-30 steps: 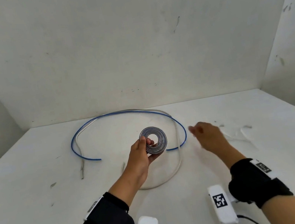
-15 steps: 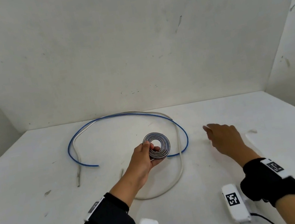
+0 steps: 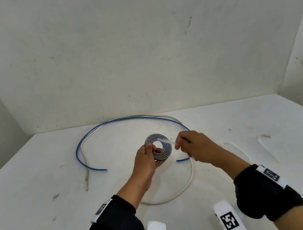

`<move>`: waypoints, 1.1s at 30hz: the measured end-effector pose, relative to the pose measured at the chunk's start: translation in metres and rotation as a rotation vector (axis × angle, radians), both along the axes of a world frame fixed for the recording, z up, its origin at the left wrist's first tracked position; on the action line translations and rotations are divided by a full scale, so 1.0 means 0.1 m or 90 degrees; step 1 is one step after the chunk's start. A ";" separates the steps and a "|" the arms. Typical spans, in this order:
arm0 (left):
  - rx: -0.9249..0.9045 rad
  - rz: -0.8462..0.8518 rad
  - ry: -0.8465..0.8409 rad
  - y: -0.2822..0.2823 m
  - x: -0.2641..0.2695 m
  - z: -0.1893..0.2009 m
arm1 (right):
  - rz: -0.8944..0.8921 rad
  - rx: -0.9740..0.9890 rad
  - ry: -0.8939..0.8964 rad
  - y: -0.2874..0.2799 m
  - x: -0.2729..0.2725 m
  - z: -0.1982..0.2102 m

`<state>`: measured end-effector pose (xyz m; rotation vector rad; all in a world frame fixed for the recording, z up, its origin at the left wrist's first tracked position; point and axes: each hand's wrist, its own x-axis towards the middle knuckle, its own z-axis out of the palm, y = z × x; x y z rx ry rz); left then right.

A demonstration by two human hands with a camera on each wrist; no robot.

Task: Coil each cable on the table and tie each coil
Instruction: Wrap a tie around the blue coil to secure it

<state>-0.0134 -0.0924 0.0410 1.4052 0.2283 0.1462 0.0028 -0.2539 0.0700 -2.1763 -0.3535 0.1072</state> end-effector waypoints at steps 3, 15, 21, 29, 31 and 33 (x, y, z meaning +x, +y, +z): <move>0.058 0.034 -0.032 0.00 0.02 0.01 | 0.038 -0.010 0.112 0.05 -0.05 -0.02; 0.258 -0.065 -0.156 -0.15 -0.10 0.04 | -0.033 0.281 0.079 0.28 -0.10 -0.03; 0.204 -0.039 -0.133 -0.08 -0.06 0.01 | 0.122 0.122 -0.059 0.27 -0.13 -0.07; 0.284 -0.027 -0.150 -0.04 -0.01 -0.07 | 0.115 0.024 -0.322 0.23 -0.11 -0.11; 0.298 -0.017 -0.157 -0.04 -0.01 -0.08 | 0.083 0.022 -0.352 0.22 -0.08 -0.13; 0.306 -0.006 -0.160 -0.03 0.00 -0.06 | 0.060 0.072 -0.342 0.23 -0.09 -0.16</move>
